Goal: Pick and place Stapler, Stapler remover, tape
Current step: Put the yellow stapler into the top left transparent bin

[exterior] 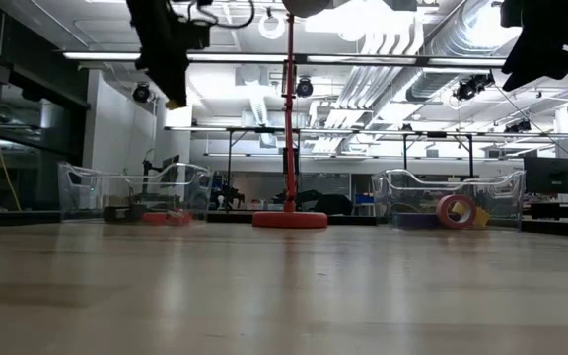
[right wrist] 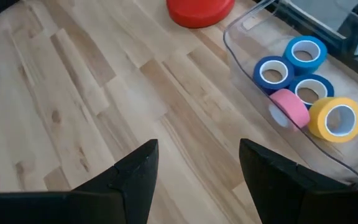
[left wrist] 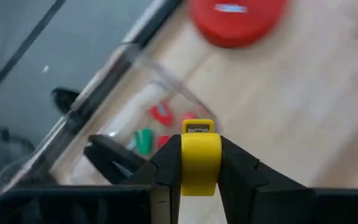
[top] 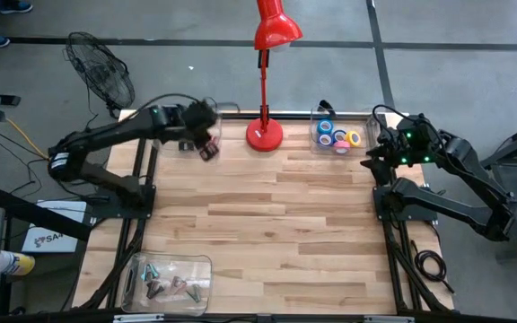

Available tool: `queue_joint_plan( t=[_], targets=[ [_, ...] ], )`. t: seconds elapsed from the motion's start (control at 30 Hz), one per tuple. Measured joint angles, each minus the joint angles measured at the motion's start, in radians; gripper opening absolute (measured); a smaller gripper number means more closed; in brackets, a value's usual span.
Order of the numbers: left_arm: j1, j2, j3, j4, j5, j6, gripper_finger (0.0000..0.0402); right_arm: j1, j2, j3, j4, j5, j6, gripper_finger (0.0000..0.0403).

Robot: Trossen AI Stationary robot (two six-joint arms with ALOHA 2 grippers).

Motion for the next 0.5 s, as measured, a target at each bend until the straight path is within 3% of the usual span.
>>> queue_joint_plan(
  t=[0.33, 0.5],
  targets=[
    [0.3, 0.014, -0.118, 0.147, 0.009, -0.217, 0.0073, 0.0, 0.001, 0.0, 0.012, 0.031, 0.075, 0.0216],
    [0.411, 0.04, -0.168, 0.158, 0.069, -0.286, 0.0074, 0.0, 0.001, 0.0, 0.012, 0.072, 0.09, 0.0216]
  ],
)
